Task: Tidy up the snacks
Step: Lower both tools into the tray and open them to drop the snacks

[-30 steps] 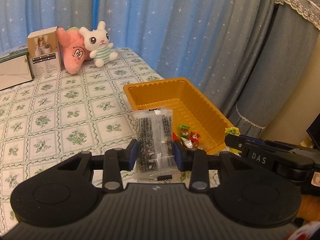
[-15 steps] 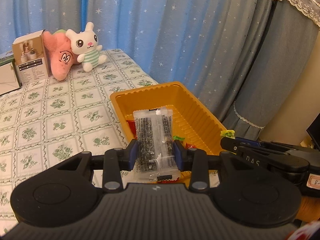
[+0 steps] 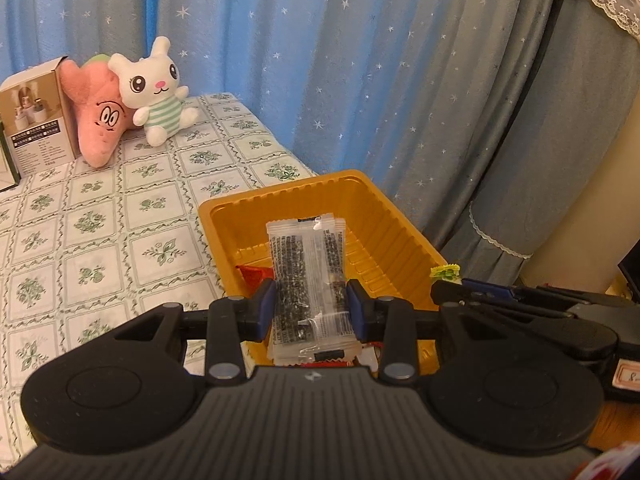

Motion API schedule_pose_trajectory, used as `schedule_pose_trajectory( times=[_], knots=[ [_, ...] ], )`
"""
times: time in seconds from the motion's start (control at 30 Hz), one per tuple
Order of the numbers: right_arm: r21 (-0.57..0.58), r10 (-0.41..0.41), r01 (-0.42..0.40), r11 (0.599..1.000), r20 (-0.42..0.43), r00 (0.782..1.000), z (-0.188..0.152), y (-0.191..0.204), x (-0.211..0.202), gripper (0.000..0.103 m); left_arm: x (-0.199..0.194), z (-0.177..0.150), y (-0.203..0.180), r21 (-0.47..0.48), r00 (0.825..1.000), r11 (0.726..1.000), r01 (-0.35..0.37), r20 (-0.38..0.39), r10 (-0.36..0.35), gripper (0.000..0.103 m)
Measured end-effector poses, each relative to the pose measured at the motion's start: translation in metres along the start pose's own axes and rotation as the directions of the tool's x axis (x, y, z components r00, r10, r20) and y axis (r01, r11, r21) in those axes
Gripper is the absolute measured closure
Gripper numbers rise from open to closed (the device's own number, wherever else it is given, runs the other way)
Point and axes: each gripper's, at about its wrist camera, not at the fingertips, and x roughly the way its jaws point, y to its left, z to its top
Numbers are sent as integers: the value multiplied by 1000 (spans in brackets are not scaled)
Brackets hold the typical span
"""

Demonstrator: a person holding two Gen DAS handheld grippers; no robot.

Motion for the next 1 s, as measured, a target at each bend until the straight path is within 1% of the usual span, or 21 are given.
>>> schedule_pose_trajectory(
  times=[0.2,0.4,0.47,0.5,0.53,0.57,0.63,0.83,1.0],
  knots=[
    [-2,8,-8,1000,-19,1000,2,-1,12,82,16,7,-1,4,1000,1000,3,-12,-3,68],
    [2,6,-6,1000,-29,1000,2,-3,18,82,24,8,0,-12,1000,1000,2,-16,-3,68],
    [4,5,-5,1000,-29,1000,3,-4,18,82,25,10,1,-23,1000,1000,21,-14,-22,70],
    [6,5,-4,1000,-29,1000,3,-4,18,82,26,10,2,-30,999,999,33,-10,-33,67],
    [8,4,-4,1000,-29,1000,2,-3,18,82,26,11,2,-28,999,999,35,-11,-36,61],
    [9,3,-3,1000,-28,1000,2,-3,17,82,26,12,1,-22,1000,999,27,-7,-27,59],
    [11,5,-5,1000,-27,1000,2,-3,16,82,22,11,2,-15,1000,1000,15,5,-14,58],
    [13,9,-9,1000,-22,1000,2,-3,12,82,9,1,19,-65,1000,998,-13,11,13,58],
    [11,18,-18,1000,-19,1000,2,1,8,82,-1,-10,27,-75,999,997,-35,3,35,57]
  ],
)
